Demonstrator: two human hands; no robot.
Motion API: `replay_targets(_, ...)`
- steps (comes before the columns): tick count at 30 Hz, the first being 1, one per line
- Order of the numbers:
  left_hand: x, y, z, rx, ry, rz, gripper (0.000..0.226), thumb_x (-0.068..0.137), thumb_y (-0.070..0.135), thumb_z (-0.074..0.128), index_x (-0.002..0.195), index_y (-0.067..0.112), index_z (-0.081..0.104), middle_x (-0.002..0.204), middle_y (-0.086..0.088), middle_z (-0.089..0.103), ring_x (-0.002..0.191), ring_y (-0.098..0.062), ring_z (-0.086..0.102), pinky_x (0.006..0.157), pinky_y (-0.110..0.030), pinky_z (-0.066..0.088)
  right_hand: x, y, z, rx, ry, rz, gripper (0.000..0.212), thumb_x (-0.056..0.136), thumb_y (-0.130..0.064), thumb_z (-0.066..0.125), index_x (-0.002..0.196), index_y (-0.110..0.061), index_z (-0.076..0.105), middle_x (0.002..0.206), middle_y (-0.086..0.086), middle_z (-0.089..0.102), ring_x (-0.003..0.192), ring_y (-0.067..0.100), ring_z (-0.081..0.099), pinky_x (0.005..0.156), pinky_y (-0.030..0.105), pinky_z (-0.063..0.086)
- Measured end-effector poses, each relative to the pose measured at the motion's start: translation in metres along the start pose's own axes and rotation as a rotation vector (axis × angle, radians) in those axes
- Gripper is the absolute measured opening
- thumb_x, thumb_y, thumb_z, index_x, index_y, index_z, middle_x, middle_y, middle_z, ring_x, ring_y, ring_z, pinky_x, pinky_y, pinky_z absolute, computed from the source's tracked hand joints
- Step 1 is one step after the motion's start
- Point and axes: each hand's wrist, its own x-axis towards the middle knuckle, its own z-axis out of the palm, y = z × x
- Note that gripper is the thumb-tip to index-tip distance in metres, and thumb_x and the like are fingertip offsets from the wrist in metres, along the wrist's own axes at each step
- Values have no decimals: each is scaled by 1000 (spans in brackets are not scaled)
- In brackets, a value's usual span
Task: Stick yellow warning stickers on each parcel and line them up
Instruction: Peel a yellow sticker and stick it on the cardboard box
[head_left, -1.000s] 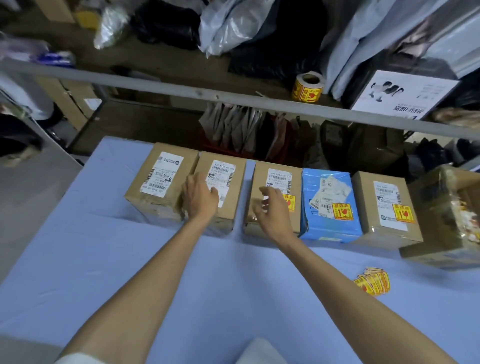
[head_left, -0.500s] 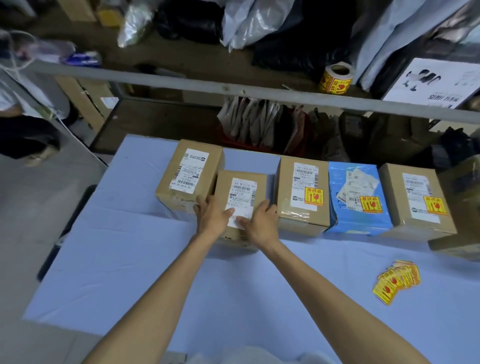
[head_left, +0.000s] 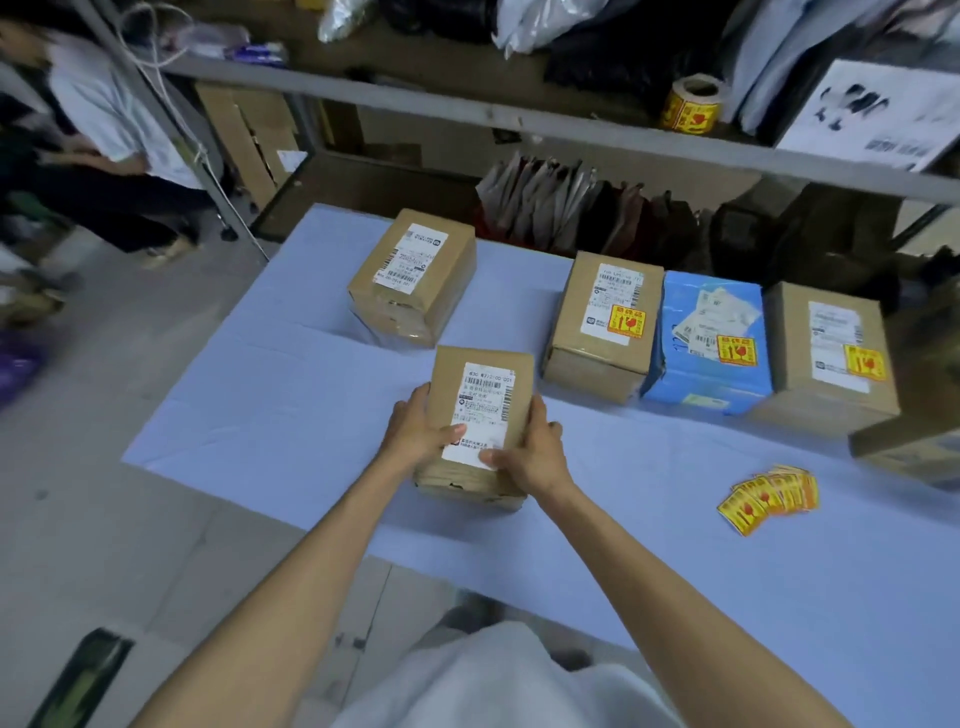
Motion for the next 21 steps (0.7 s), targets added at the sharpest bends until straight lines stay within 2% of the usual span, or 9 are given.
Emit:
replay_targets(2, -20, 5, 15, 4, -4, 26, 79, 72, 30, 80, 139, 24, 40, 126, -12, 55, 115, -27, 56, 95, -34, 47, -12, 17, -11, 62, 21, -41, 102, 53, -22, 76, 143, -22, 26, 124, 9, 52, 121, 29, 45, 100, 46, 43)
replay_targets(4, -38, 14, 31, 7, -29, 76, 74, 76, 25, 78, 140, 22, 40, 129, -8, 56, 117, -26, 55, 97, -34, 45, -24, 32, -25, 125, 60, -52, 88, 67, -11, 75, 141, -20, 29, 127, 4, 58, 119, 27, 52, 97, 42, 46)
replay_targets(7, -58, 28, 57, -68, -110, 112, 68, 79, 15, 75, 138, 22, 44, 128, -3, 58, 114, -22, 57, 97, -33, 46, -40, 56, -51, 194, 166, -64, 70, 77, -16, 74, 135, -21, 37, 125, 1, 61, 113, 22, 59, 97, 44, 48)
replay_targets(11, -73, 46, 98, -161, -209, 119, 79, 80, 3, 71, 147, 17, 32, 133, -7, 53, 113, -22, 58, 98, -35, 47, -56, 84, -90, 185, 310, -52, 62, 77, -17, 76, 129, -17, 42, 115, -4, 61, 109, 23, 61, 93, 42, 50)
replay_targets(15, -77, 67, 135, -255, -260, 180, 67, 86, -7, 58, 145, 16, 34, 138, -10, 47, 114, -18, 52, 90, -27, 48, -55, 101, -123, 227, 334, -16, 60, 79, -10, 73, 129, -19, 42, 112, -5, 58, 108, 23, 61, 95, 47, 49)
replay_targets(18, -70, 76, 152, -272, -261, 179, 70, 90, -1, 57, 148, 25, 29, 141, -6, 43, 122, -23, 51, 96, -34, 49, -48, 106, -139, 232, 322, -11, 64, 81, -6, 69, 136, -14, 38, 122, 4, 59, 113, 26, 58, 98, 47, 48)
replay_targets(21, -63, 78, 161, -242, -249, 178, 69, 91, 5, 59, 148, 28, 28, 141, -5, 42, 125, -23, 49, 101, -38, 48, -43, 111, -144, 217, 327, -23, 73, 82, -14, 70, 144, -15, 31, 135, 5, 55, 117, 24, 56, 100, 45, 47)
